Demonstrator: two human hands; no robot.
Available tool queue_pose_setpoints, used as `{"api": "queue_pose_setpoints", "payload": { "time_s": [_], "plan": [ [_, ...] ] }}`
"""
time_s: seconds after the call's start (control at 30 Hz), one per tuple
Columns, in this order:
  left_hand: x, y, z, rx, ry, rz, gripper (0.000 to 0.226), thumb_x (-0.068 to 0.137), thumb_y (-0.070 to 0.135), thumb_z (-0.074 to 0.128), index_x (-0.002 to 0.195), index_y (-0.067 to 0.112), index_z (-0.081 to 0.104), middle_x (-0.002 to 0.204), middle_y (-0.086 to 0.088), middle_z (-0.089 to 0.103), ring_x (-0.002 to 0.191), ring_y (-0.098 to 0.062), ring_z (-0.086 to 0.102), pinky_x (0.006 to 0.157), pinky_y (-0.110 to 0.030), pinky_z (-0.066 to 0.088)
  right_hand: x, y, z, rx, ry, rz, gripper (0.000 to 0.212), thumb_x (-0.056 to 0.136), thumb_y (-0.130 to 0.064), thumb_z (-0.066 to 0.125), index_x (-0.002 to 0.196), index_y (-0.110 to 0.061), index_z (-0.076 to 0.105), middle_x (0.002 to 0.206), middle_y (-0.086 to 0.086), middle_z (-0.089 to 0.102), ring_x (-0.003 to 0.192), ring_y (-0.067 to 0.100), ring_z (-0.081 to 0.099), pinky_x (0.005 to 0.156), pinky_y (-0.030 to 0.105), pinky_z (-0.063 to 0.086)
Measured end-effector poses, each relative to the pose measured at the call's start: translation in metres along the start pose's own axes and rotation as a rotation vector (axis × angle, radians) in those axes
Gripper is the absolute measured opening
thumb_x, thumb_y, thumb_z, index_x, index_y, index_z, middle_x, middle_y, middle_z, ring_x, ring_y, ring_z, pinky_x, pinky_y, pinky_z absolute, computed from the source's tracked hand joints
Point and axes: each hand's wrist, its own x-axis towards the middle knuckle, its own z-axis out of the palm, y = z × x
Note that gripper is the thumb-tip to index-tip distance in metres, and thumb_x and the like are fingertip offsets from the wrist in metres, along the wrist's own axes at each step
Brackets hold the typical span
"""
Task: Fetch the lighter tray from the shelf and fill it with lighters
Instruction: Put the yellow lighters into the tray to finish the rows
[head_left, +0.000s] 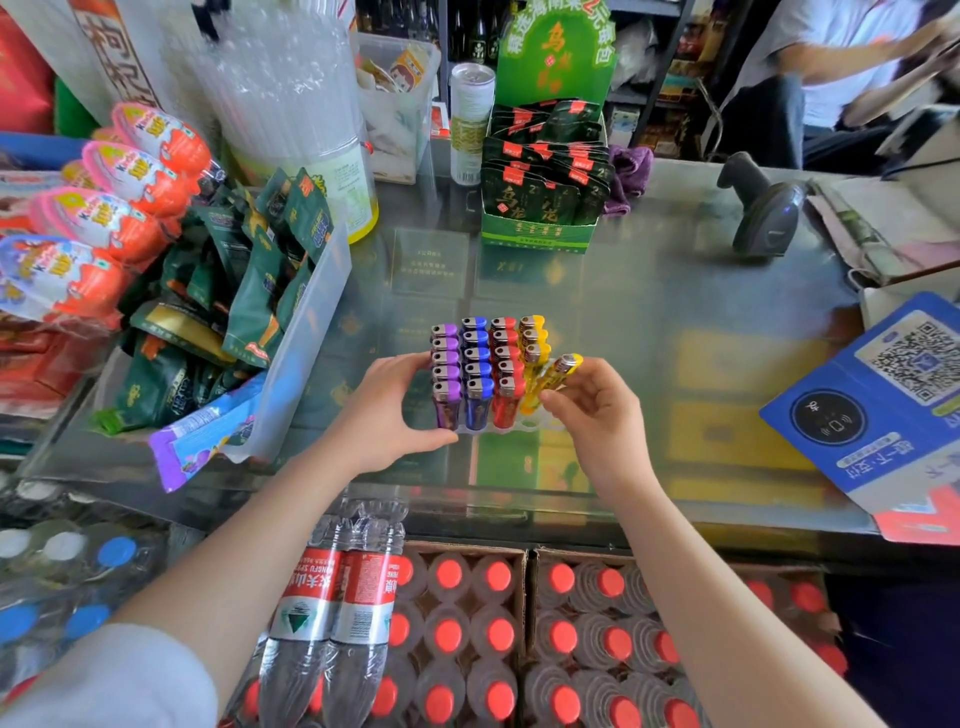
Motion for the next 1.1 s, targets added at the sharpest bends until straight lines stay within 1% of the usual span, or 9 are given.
{"api": "queue_pose_setpoints", "payload": {
  "time_s": [0.17,0.33,0.43,0.6,0.77,0.83,0.9,1.0,1.1],
  "plan": [
    [0.000,0.000,0.000,0.000,-0.001,0.003,0.068,0.063,0.036,0.077,0.123,0.028,0.046,0.125,0.008,0.050,0.117,-0.011,0.036,0.094,-0.034,0.032,0.000,-0.003,0.001,-0.235,-0.025,-0.075,0.022,0.077,-0.003,0.068,0.080,-0.021,0.055,0.061,-0.012,0.056,0.054,-0.004,0.052,0.055,0.005,0.039],
    [0.000,0.000,0.000,-0.005,0.001,0.012,0.064,0.063,0.037,0.077,0.119,0.030,0.048,0.118,0.013,0.050,0.115,-0.013,0.039,0.093,-0.034,0.034,0.002,-0.002,0.002,-0.346,-0.056,-0.105,0.014,0.077,-0.005,0.069,0.083,-0.014,0.059,0.065,-0.013,0.056,0.060,-0.005,0.054,0.058,0.004,0.040],
    [0.000,0.000,0.000,0.000,0.005,0.012,0.063,0.063,0.036,0.077,0.119,0.029,0.048,0.119,0.012,0.050,0.114,-0.011,0.038,0.092,-0.033,0.032,0.003,-0.002,0.003,-0.420,-0.055,-0.137,0.017,0.078,-0.009,0.068,0.078,-0.017,0.054,0.070,-0.010,0.052,0.061,-0.001,0.050,0.057,0.005,0.038],
    [-0.001,0.000,0.000,0.005,0.010,0.012,0.064,0.063,0.035,0.077,0.120,0.028,0.048,0.114,0.016,0.045,0.113,-0.010,0.036,0.092,-0.033,0.032,0.005,-0.001,0.003,-0.482,-0.054,-0.174,0.019,0.078,-0.011,0.069,0.075,-0.017,0.051,0.073,-0.004,0.051,0.064,-0.001,0.046,0.058,0.014,0.036],
    [-0.001,0.002,0.000,0.010,0.014,0.019,0.062,0.064,0.033,0.077,0.119,0.028,0.048,0.113,0.016,0.045,0.112,-0.009,0.035,0.090,-0.032,0.031,0.008,0.002,0.000,-0.527,-0.086,-0.217,0.013,0.078,-0.013,0.069,0.081,-0.005,0.059,0.073,-0.002,0.053,0.062,-0.001,0.043,0.057,0.013,0.033],
    [-0.001,0.003,0.000,0.009,0.009,0.016,0.061,0.066,0.032,0.077,0.120,0.028,0.048,0.115,0.015,0.046,0.112,-0.009,0.035,0.091,-0.032,0.031,0.009,0.002,-0.001,-0.558,-0.110,-0.247,0.014,0.080,-0.013,0.068,0.082,-0.003,0.059,0.075,-0.002,0.053,0.060,0.007,0.044,0.056,0.015,0.034],
    [-0.001,0.003,0.000,0.011,0.011,0.034,0.058,0.067,0.032,0.076,0.118,0.029,0.049,0.116,0.014,0.049,0.114,-0.013,0.038,0.092,-0.034,0.033,0.010,0.004,-0.003,-0.628,-0.145,-0.285,0.016,0.081,-0.014,0.067,0.084,0.000,0.058,0.076,0.001,0.054,0.062,0.015,0.045,0.055,0.023,0.038],
    [-0.003,0.005,0.000,0.016,0.020,0.058,0.052,0.068,0.030,0.075,0.114,0.030,0.051,0.111,0.016,0.049,0.114,-0.018,0.043,0.091,-0.036,0.035,0.011,0.007,-0.004,-0.730,-0.178,-0.322,0.019,0.082,-0.017,0.066,0.084,0.000,0.057,0.083,0.011,0.062,0.069,0.016,0.044,0.061,0.033,0.045],
    [-0.006,0.004,0.002,0.017,0.021,0.047,0.048,0.070,0.032,0.073,0.113,0.033,0.051,0.113,0.012,0.055,0.112,-0.018,0.046,0.092,-0.038,0.038,0.011,0.010,-0.008,-0.759,-0.185,-0.282,0.033,0.078,-0.027,0.069,0.097,-0.004,0.056,0.098,0.010,0.060,0.082,0.015,0.044,0.072,0.033,0.044]
  ]
}}
